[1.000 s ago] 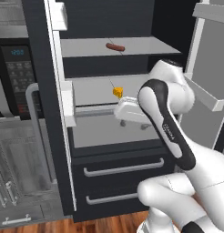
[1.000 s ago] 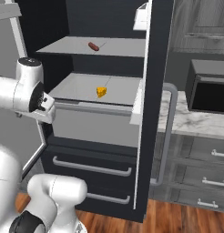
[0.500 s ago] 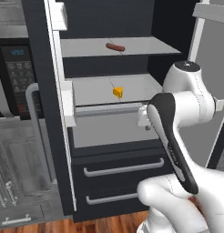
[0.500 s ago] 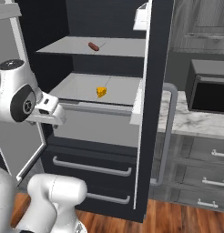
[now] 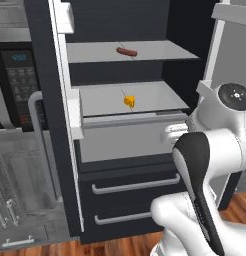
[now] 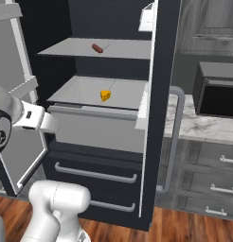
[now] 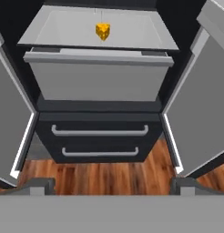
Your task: Retrieve the sausage and cheese from the fridge and place them on the cutting board on the counter.
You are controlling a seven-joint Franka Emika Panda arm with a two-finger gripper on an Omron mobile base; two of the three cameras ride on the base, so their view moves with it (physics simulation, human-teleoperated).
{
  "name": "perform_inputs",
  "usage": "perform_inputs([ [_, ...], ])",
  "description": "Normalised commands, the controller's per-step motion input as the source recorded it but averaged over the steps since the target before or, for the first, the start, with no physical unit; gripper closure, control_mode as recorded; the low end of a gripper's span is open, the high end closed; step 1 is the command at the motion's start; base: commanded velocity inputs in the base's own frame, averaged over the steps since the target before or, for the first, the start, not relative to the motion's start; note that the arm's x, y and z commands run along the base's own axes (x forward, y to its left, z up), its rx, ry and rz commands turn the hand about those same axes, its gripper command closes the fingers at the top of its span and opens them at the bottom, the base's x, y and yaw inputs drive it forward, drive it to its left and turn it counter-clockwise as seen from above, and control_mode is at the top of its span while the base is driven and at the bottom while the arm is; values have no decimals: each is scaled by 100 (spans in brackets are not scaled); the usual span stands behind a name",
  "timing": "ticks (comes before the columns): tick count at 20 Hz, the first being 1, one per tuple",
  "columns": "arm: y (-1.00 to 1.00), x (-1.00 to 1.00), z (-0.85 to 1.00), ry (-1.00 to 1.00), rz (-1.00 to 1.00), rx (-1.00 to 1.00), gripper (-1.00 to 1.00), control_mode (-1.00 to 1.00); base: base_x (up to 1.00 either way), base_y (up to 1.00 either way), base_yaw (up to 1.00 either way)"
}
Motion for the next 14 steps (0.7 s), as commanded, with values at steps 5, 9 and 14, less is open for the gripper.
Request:
perform_inputs([
  [5,-6,-1,33,-4,7,0,-100,-100,0,0,0],
  [9,-1,-4,35,0,5,0,-100,-100,0,0,0],
  [14,-3,-50,32,-7,3,-1,-100,-100,0,0,0],
])
